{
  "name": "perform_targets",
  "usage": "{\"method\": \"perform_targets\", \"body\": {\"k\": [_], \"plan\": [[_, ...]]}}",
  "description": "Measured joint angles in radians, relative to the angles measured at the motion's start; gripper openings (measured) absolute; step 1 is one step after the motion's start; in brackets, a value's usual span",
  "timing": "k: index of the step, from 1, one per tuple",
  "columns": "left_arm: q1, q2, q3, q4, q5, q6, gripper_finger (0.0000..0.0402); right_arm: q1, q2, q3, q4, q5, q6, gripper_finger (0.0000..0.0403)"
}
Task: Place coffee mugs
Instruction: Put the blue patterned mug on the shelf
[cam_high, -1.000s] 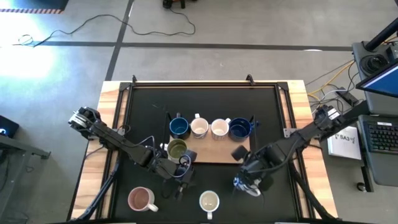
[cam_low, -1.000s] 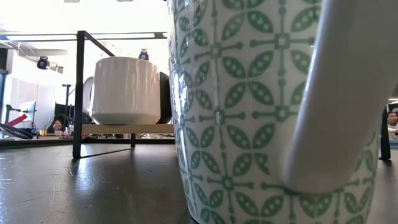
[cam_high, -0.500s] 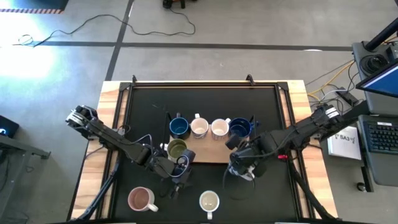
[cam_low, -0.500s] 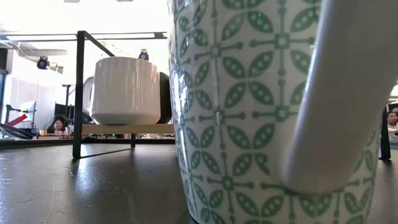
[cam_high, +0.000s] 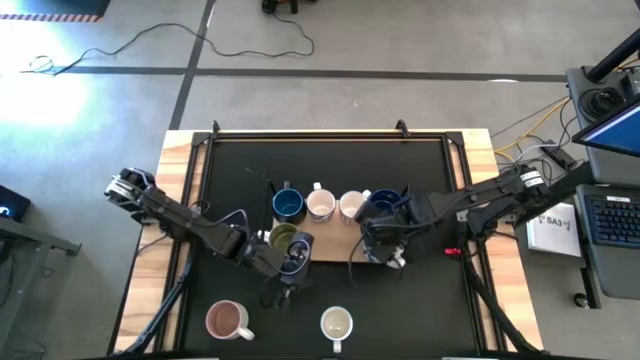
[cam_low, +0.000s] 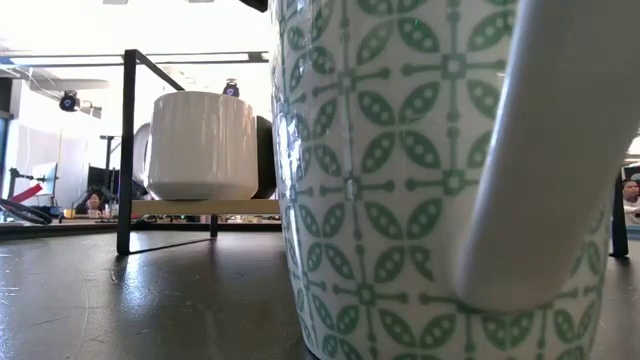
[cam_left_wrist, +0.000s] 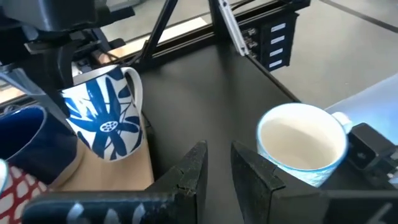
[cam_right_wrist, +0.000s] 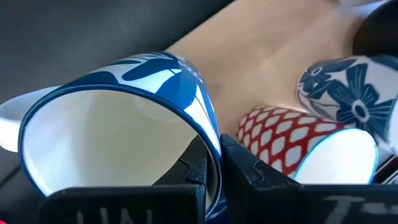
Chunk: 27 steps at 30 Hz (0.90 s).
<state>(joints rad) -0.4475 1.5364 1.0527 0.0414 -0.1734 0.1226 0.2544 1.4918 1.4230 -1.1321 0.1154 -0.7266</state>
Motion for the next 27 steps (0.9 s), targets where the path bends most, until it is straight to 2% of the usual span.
{"method": "perform_targets", "body": {"k": [12,27], "plan": [[0.031,-0.001,0.000,-0.006,0.000,-0.004,0.0053,-0.011,0.000,0.001,-0.044,-0.014,-0.125,0.0013],[0.039,-0.001,0.000,-0.005,-0.001,-0.024,0.0053,-0.013,0.043,0.000,0.008,-0.006,-0.377,0.0013]]}}
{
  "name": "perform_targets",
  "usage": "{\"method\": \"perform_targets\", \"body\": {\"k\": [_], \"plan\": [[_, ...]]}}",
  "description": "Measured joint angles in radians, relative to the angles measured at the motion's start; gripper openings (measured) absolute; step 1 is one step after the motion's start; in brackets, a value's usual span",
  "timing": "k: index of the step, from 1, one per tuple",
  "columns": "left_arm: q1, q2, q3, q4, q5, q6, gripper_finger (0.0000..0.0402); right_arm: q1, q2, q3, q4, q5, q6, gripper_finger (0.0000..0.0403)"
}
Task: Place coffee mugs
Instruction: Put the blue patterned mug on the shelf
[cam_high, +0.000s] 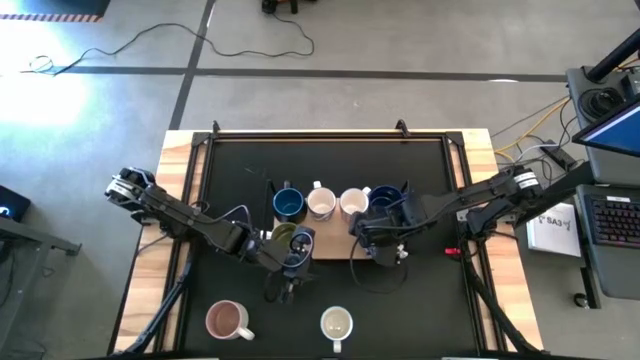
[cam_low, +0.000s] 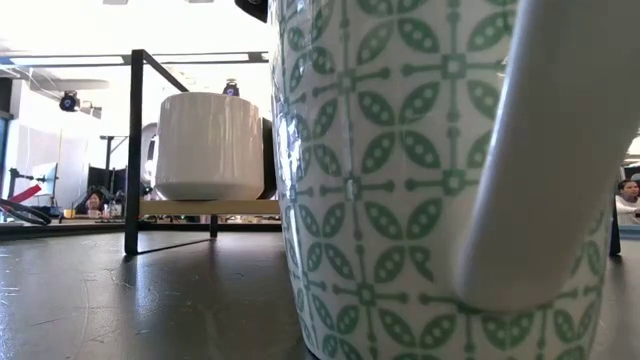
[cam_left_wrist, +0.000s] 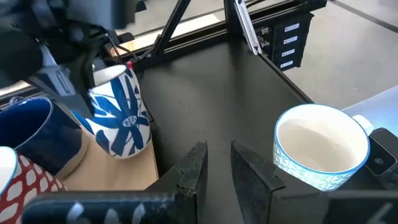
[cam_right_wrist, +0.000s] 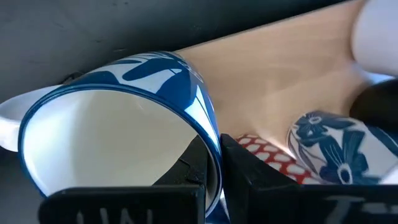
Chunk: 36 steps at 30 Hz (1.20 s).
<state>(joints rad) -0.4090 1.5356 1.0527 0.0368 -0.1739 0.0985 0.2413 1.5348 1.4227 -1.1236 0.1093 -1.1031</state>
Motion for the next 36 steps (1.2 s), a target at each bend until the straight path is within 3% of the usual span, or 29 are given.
{"method": "perform_targets", "body": {"k": [18,36], "plan": [[0.008,0.000,0.000,0.000,-0.019,-0.019,0.0053,-0.026,0.085,0.165,-0.173,0.003,-0.145,0.0013],[0.011,0.010,0.000,0.001,-0.028,-0.029,0.0053,-0.033,0.137,0.165,-0.238,0.006,-0.173,0.0013]]}}
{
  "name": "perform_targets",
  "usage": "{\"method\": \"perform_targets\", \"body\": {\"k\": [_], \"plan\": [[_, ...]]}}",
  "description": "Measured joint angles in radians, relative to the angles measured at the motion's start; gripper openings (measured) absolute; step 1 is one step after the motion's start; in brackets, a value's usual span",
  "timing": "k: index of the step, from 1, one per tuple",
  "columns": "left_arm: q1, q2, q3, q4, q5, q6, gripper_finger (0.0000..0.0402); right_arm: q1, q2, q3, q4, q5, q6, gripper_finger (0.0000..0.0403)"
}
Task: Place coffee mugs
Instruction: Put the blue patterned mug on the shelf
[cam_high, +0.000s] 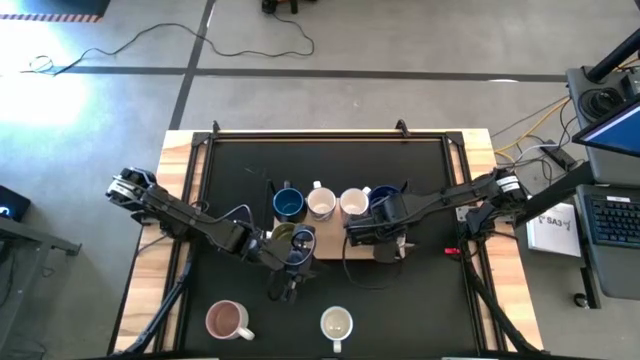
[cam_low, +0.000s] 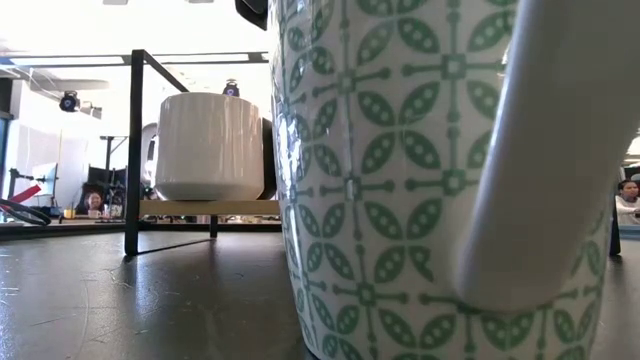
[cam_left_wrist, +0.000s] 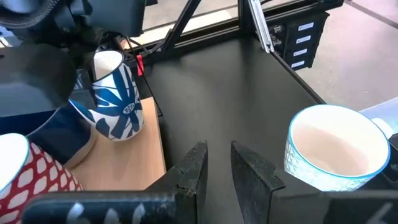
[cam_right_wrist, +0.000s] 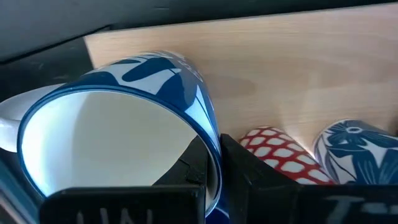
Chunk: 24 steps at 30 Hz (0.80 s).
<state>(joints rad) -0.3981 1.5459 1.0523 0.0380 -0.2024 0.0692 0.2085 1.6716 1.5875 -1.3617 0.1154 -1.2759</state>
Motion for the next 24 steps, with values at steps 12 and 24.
{"method": "perform_targets", "body": {"k": [12,24], "plan": [[0.000,0.000,0.000,-0.003,0.000,0.000,0.0053,0.000,0.029,-0.005,-0.010,-0.018,0.008,0.0022],[0.001,0.000,0.000,-0.002,0.000,0.000,0.0053,0.000,0.035,-0.005,0.028,-0.018,0.156,0.0027]]}}
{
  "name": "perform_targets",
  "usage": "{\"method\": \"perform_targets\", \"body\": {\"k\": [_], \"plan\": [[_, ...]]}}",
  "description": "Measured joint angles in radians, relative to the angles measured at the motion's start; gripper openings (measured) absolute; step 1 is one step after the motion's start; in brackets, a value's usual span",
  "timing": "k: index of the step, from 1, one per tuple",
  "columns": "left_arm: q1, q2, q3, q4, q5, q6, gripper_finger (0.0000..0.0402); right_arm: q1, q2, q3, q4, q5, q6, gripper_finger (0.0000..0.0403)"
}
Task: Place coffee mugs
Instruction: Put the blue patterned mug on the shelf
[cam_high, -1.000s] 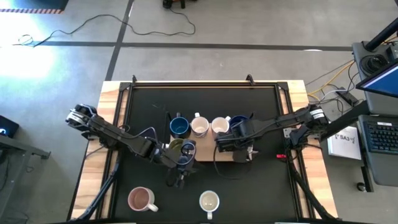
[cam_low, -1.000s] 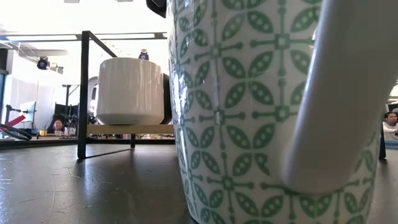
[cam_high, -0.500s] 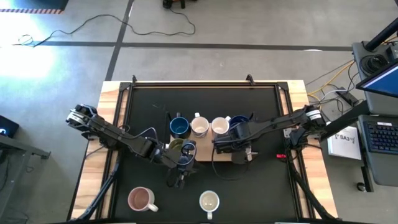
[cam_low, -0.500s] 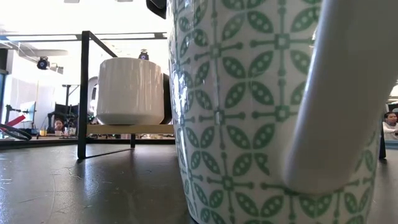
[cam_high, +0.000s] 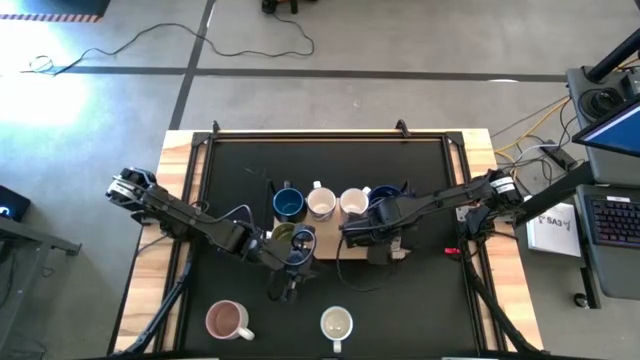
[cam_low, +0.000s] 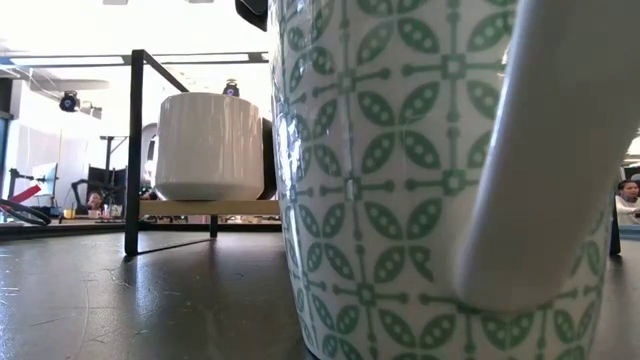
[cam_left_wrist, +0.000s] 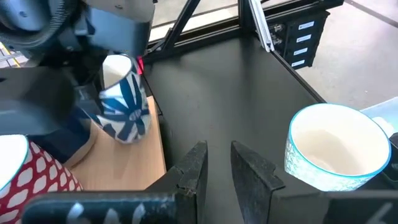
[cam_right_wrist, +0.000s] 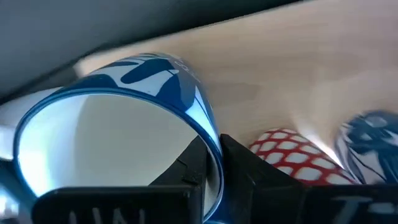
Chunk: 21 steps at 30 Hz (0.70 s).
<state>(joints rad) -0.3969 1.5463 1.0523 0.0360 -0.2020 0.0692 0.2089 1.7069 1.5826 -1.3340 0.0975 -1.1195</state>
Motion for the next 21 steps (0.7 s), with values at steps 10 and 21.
{"method": "perform_targets", "body": {"k": [10,21], "plan": [[0.003,0.000,0.000,0.000,0.000,0.000,0.0053,0.000,-0.001,0.000,0.016,0.000,0.126,0.0029],[0.005,0.000,0.000,0.000,0.000,0.000,0.0053,0.000,-0.001,-0.003,0.010,0.000,0.139,0.0029]]}}
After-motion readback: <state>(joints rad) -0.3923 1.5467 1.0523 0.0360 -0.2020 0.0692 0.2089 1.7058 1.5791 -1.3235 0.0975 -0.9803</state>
